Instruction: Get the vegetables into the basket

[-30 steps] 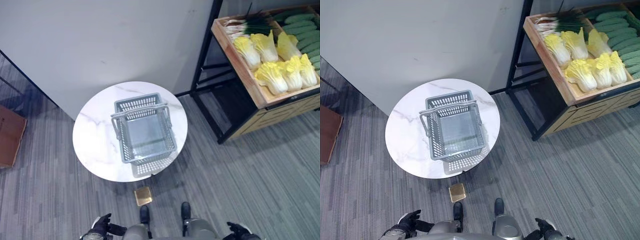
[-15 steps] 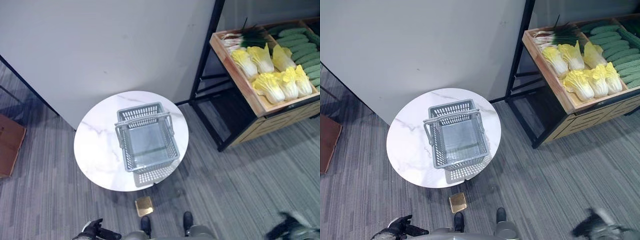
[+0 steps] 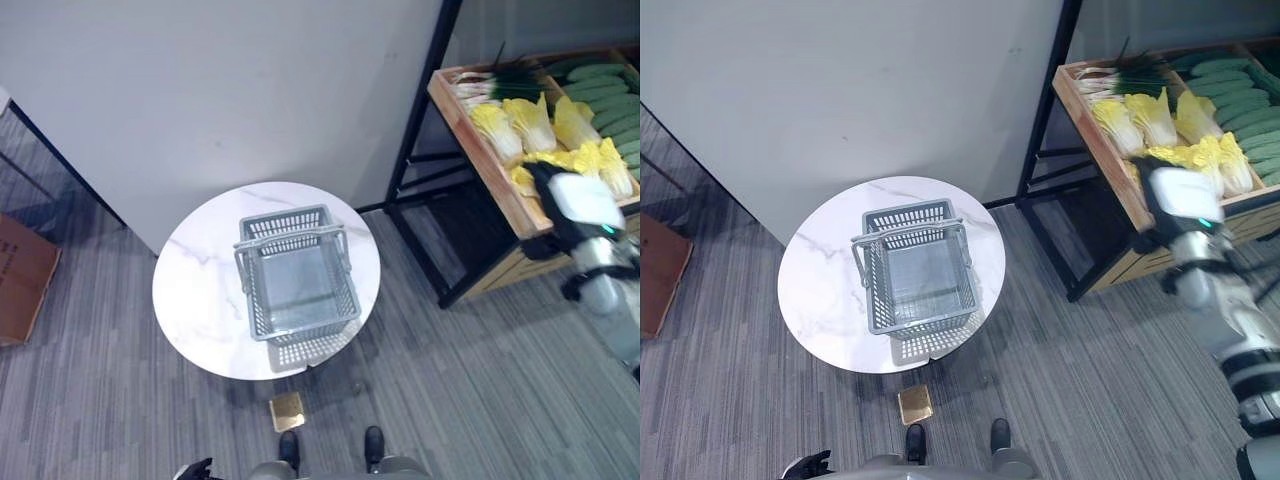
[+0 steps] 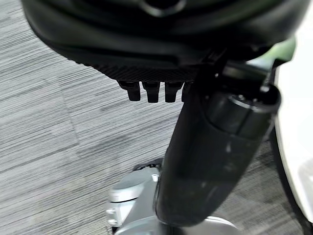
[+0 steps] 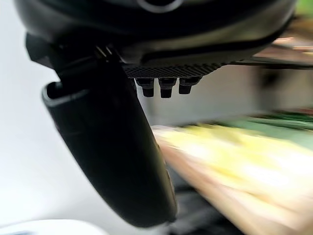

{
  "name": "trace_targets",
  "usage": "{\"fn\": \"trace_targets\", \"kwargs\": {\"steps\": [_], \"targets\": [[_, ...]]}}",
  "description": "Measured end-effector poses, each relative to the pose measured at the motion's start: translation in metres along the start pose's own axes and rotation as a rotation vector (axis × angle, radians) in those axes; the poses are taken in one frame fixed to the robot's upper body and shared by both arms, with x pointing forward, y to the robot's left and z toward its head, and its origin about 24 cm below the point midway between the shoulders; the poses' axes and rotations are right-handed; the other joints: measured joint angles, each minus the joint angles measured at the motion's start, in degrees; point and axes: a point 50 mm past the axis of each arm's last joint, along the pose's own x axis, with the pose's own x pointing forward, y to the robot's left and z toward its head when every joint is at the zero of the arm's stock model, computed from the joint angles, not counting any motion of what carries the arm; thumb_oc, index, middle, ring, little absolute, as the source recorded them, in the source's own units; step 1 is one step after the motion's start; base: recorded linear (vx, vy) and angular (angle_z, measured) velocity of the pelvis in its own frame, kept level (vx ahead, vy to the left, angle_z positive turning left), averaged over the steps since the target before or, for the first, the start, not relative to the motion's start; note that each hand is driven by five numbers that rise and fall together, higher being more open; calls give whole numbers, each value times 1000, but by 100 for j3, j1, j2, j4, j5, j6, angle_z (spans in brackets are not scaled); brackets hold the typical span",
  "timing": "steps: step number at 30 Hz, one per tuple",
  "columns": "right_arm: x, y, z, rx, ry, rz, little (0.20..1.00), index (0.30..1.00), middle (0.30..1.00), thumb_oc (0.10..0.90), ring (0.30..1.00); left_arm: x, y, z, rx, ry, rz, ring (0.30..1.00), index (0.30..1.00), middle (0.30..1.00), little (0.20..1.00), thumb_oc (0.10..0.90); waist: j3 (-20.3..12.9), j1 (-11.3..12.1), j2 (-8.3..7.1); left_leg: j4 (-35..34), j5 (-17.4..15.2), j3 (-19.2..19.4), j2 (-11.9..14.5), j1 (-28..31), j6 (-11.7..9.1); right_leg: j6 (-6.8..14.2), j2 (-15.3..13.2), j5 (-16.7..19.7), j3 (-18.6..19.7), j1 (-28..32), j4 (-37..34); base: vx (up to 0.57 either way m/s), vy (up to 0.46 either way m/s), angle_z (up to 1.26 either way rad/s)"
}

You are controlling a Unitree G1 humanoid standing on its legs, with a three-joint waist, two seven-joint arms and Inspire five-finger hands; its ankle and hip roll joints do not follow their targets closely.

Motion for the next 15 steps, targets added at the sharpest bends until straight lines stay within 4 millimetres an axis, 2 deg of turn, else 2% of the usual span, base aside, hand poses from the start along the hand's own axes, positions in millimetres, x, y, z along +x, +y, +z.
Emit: {"fn": "trace_targets", "kwargs": {"steps": [2, 3, 6, 7, 10, 12, 15], "targets": [[15, 4, 27, 33, -105, 32, 1000, 1000, 1000, 900, 1000, 0, 0, 0, 2, 0, 2, 1000, 1000, 1000, 1000, 900, 9, 161, -6, 0, 2, -23, -9, -13, -1, 3, -8, -4, -33, 5, 0, -22, 5, 13], [28, 13, 57, 106, -193, 66, 1000, 1000, 1000, 900, 1000, 0, -1, 0, 2, 2, 2, 1000, 1000, 1000, 1000, 900, 48, 257, -9, 0, 19, -98, -25, -51, -8, 9, -20, -9, -86, 1, 0, -45, 2, 28], [46, 36, 97, 165, -294, 178, 1000, 1000, 1000, 900, 1000, 1, 0, 5, 49, -15, 4, 1000, 1000, 1000, 1000, 900, 207, 423, -41, 2, 76, -226, -41, -177, -20, 8, -33, -13, -218, -55, 0, -58, 3, 28], [55, 40, 107, 188, -297, 197, 1000, 1000, 1000, 900, 1000, 1, 2, 15, 62, -49, 9, 1000, 1000, 1000, 1000, 900, 348, 500, -45, 5, 121, -311, -48, -255, -24, 5, -36, -10, -311, -88, 1, -91, -1, 21], [68, 36, 109, 171, -282, 200, 1000, 1000, 1000, 900, 1000, 3, 4, 37, 62, -115, 17, 1000, 1000, 1000, 1000, 900, 534, 642, -55, 6, 180, -377, -45, -424, -35, -8, -33, 20, -359, -227, 1, -56, 1, 16], [75, 32, 103, 166, -240, 202, 1000, 1000, 1000, 900, 1000, 3, 9, 49, 56, -148, 35, 1000, 1000, 1000, 1000, 900, 629, 726, -65, 6, 198, -441, -49, -500, -39, -9, -34, 23, -418, -274, 2, -40, 5, 16], [88, 26, 103, 167, -201, 184, 1000, 1000, 1000, 900, 1000, 3, 13, 60, 57, -177, 57, 1000, 1000, 1000, 1000, 900, 802, 717, -47, 9, 200, -458, -52, -541, -41, -8, -36, 23, -425, -306, 2, -25, 3, 3]]}}
